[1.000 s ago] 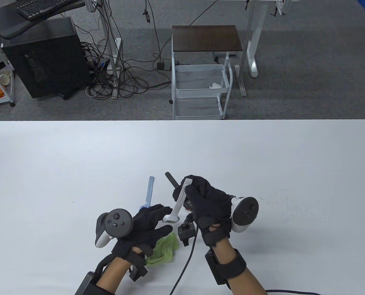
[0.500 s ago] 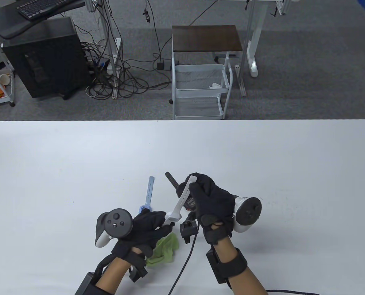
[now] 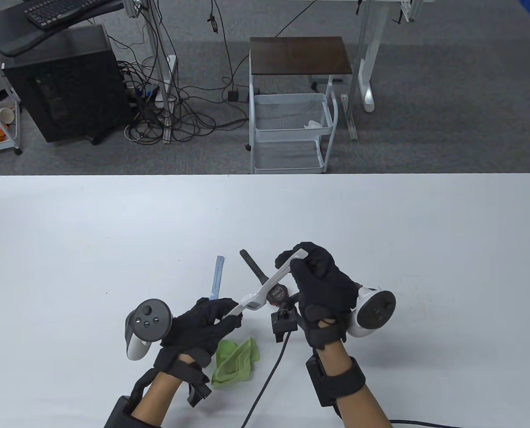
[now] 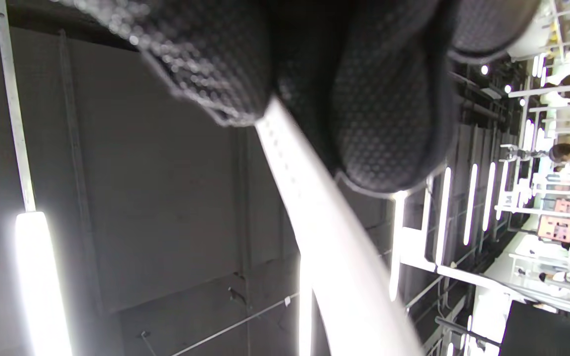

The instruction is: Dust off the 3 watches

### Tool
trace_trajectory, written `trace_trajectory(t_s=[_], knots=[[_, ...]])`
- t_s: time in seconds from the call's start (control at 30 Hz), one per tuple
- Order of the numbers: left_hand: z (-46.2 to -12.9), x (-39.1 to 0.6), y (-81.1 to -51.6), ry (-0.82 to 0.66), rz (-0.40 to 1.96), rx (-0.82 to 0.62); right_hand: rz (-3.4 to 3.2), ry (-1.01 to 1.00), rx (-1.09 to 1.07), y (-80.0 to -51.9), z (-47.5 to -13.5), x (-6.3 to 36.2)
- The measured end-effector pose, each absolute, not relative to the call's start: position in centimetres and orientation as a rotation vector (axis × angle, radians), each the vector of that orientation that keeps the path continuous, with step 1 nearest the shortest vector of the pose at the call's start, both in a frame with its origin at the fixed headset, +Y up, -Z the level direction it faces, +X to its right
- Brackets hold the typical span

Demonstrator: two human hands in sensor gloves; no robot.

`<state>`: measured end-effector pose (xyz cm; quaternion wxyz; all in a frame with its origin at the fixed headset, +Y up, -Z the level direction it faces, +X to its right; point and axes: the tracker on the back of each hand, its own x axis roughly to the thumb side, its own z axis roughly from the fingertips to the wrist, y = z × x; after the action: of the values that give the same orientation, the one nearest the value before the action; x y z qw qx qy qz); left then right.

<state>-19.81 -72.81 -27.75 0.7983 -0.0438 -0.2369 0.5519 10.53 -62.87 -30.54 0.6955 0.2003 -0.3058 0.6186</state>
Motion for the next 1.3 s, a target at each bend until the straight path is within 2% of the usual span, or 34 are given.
trace_trajectory(t_s=[0.17,0.33,0.7,0.97,1.3], knots=[[-27.7,-21.6,-72.0,-0.463,1.335,-0.008,1.393,-0.678,0.409,-63.2,-30.7,11.0],[-27.4,-23.4,-70.9,-0.42,1.381,0.112,1.446,-0.672,0.415,-63.7,-31.0,10.6],[-26.8,-26.7,-70.1,-0.345,1.533,0.283,1.601,-0.466,0.486,-65.5,-31.6,8.6],[-26.4,-28.2,-69.6,-0.288,1.506,0.383,1.835,-0.128,0.65,-69.6,-31.7,5.3],[-26.2,-27.9,-69.3,-0.302,1.464,0.377,1.949,0.242,0.819,-72.8,-29.8,0.5]])
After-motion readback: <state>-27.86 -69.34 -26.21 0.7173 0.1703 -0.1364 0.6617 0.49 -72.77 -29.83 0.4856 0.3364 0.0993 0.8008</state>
